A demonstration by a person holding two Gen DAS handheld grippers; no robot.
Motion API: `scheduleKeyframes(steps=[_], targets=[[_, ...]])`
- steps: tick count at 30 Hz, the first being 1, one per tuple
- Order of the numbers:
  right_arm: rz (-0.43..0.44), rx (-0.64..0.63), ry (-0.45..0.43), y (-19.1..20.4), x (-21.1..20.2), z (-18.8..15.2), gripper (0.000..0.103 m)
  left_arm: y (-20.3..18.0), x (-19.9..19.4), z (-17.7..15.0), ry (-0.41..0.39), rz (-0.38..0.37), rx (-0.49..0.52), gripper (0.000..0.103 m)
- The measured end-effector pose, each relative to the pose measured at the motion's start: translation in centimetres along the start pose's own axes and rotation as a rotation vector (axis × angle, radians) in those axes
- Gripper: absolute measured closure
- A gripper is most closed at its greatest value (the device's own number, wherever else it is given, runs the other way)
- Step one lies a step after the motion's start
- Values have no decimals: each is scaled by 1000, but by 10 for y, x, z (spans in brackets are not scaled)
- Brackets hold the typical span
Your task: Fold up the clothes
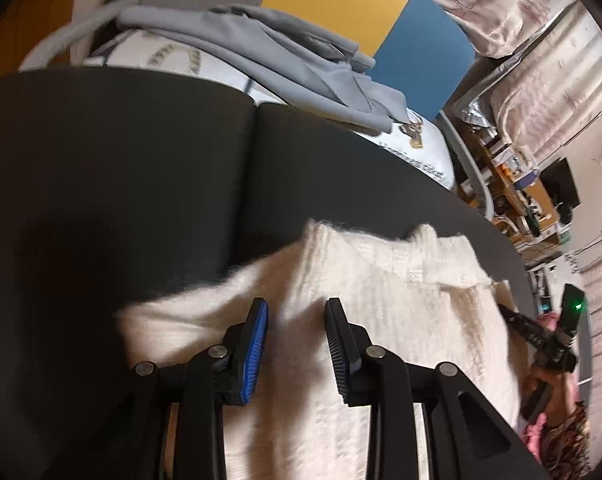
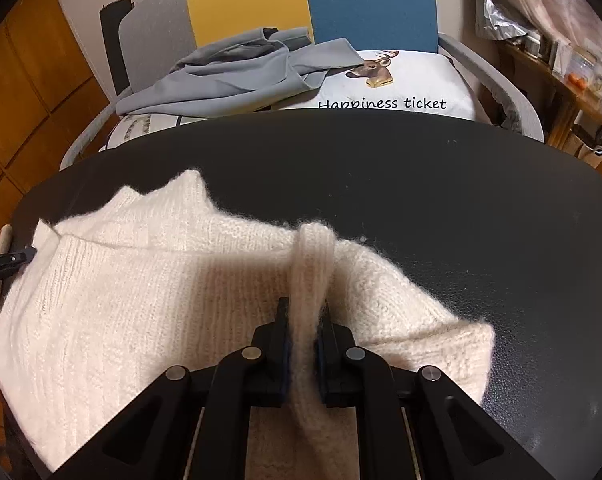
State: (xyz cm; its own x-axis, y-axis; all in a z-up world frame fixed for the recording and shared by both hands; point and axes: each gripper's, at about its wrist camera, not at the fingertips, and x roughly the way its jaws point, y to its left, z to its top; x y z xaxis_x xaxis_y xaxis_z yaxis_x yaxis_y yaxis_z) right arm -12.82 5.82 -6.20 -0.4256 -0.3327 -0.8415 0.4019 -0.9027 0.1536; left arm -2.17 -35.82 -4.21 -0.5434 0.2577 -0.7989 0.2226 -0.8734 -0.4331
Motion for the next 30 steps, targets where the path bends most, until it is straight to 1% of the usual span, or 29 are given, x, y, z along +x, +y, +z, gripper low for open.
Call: scheduleKeyframes(steps=[1, 2, 3, 4, 6, 9, 10, 11, 13, 14, 17, 18, 19, 21, 24, 28, 29, 30], targets=[[-3, 3, -3, 1, -1, -1, 93, -2, 1, -1, 0, -1, 10, 76], [-10, 0, -8, 3, -3, -2, 94, -6, 1, -3, -6, 14, 51, 78], [-16, -7, -18, 5, -6, -1, 95, -10, -2, -5, -14, 15, 74, 91], [-18, -13, -34, 8, -12, -1, 95, -13, -5, -5, -22, 12, 92, 95], [-18, -19, -90, 11, -33, 3, 96, -16, -25, -7, -63, -1, 102, 96], [-4, -11, -198, 11, -68, 13, 96, -17, -65, -4, -189, -37, 84, 97], [-1, 4, -229, 9, -74, 17, 96, -17, -76, -3, -226, -44, 78, 97], [0, 17, -257, 8, -78, 21, 96, -17, -82, 0, -253, -37, 76, 97], [-24, 27, -260, 5, -65, 27, 96, -15, -76, 8, -293, 35, 86, 97], [-37, 46, -241, 1, -50, 29, 96, -13, -70, 11, -295, 50, 79, 97], [-59, 138, -161, -15, -2, 27, 96, -5, -32, 15, -248, 112, 47, 97], [-55, 147, -161, -17, 1, 25, 96, -1, -17, 14, -218, 137, 40, 97], [-52, 155, -160, -18, 4, 24, 96, 1, -7, 11, -205, 159, 41, 97], [-45, 172, -160, -21, 9, 21, 96, 7, 6, 4, -197, 180, 39, 96], [-36, 197, -158, -25, 17, 17, 96, 16, 6, 1, -214, 159, 4, 94], [-22, 230, -156, -31, 28, 12, 97, 24, 2, 2, -175, 129, -33, 93], [-11, 231, -152, -32, 27, 14, 95, 25, -3, 2, -174, 133, -34, 93], [3, 226, -145, -34, 26, 14, 90, 25, -12, 1, -185, 144, -38, 93]])
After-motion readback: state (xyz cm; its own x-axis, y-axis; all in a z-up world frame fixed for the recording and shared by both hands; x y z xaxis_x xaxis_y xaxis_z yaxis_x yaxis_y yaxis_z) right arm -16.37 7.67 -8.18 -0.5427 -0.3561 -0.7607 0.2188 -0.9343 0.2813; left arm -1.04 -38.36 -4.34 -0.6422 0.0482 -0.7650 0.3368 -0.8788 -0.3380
